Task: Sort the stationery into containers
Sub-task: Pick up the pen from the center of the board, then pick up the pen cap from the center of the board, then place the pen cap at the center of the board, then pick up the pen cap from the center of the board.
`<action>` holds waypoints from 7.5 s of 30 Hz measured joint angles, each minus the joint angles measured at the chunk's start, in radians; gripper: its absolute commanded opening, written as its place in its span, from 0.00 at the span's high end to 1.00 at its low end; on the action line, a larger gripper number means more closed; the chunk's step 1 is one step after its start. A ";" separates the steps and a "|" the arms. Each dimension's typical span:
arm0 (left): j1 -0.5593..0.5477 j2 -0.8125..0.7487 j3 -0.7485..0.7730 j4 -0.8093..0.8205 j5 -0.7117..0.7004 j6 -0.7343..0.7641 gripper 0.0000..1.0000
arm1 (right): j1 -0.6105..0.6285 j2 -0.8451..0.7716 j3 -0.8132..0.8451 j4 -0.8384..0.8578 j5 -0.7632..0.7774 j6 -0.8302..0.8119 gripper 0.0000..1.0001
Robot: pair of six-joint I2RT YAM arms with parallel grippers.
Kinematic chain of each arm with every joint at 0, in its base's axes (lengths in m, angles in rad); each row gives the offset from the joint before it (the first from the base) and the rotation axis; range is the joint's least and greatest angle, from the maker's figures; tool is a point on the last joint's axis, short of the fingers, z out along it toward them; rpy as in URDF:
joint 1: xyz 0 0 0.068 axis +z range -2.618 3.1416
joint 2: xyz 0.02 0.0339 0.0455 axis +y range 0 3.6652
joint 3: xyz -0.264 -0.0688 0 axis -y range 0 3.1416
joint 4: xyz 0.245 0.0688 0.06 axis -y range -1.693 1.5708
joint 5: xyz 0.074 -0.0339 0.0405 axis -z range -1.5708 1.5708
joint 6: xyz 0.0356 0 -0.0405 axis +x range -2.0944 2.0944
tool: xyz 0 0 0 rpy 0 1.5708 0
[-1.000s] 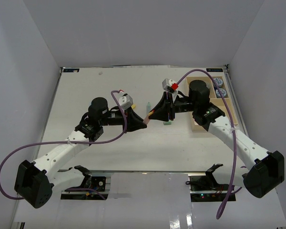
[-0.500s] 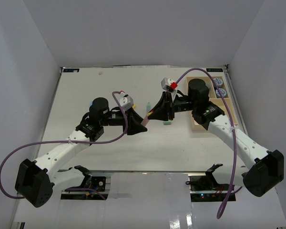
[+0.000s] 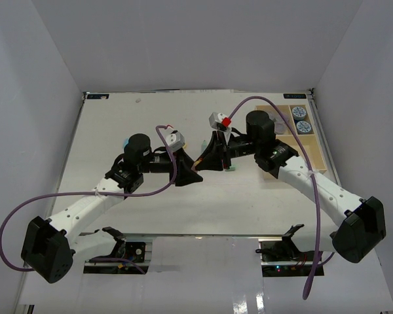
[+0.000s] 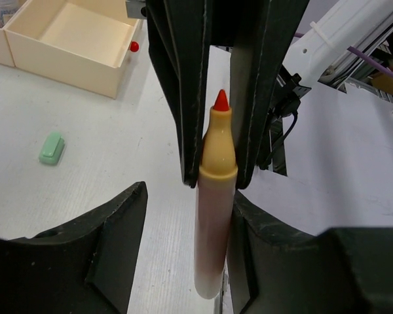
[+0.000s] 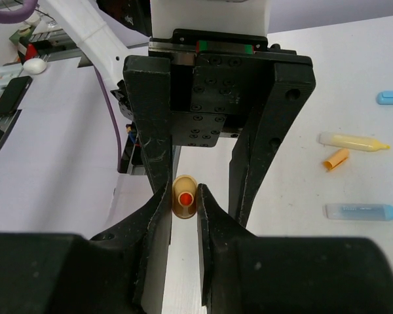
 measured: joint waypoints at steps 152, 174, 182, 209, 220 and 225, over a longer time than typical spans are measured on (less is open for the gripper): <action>0.398 -0.290 -0.049 -0.298 -0.919 -0.096 0.91 | 0.298 0.409 -0.197 -0.006 1.167 0.262 0.82; 0.398 -0.280 -0.049 -0.285 -0.843 -0.093 0.88 | 0.297 0.449 -0.002 -0.303 1.192 0.230 0.55; 0.398 -0.280 -0.049 -0.285 -0.841 -0.093 0.87 | 0.297 0.516 0.056 -0.411 1.181 0.195 0.55; 0.398 -0.279 -0.049 -0.285 -0.822 -0.088 0.87 | 0.294 0.598 0.157 -0.513 1.144 0.125 0.92; 0.398 -0.186 -0.048 -0.208 -0.468 -0.084 0.85 | 0.290 0.264 0.156 -0.494 1.195 0.117 0.92; 0.358 -0.089 -0.005 -0.157 -0.251 -0.117 0.85 | 0.287 0.032 0.156 -0.344 1.252 0.082 0.92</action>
